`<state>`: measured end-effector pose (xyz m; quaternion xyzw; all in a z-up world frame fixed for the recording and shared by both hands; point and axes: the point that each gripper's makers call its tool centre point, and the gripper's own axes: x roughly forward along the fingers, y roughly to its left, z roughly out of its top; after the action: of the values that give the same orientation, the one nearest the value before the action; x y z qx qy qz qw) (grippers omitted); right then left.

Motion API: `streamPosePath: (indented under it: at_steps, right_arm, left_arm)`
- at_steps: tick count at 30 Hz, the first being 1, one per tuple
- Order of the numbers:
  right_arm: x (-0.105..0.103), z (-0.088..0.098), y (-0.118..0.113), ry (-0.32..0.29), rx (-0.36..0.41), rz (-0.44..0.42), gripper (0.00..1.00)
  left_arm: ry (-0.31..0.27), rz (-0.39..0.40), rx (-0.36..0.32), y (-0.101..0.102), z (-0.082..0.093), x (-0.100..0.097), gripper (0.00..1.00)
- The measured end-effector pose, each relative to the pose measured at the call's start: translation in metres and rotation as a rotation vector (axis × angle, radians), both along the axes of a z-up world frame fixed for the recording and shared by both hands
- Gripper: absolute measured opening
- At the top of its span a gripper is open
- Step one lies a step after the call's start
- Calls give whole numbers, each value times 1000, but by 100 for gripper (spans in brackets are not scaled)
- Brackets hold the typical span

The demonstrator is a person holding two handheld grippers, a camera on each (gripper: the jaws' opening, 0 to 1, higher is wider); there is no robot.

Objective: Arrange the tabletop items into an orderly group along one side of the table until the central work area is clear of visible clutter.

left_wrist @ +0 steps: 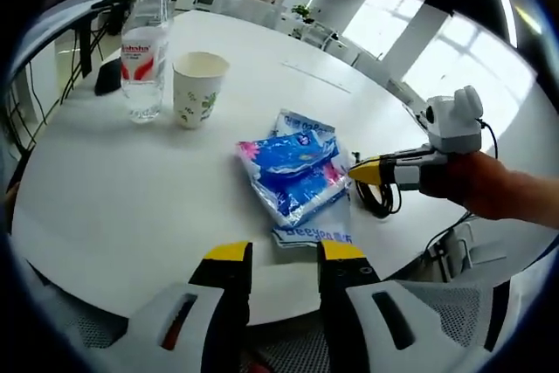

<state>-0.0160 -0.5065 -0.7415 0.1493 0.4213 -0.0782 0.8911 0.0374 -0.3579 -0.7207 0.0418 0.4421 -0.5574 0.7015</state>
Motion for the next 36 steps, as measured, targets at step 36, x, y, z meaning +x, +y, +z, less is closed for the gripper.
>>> streamPosePath:
  at_steps: [36]
  right_arm:
    - [-3, -12, 13, 8, 43, -30, 8]
  left_arm:
    - [14, -18, 3, 1, 0, -8, 28]
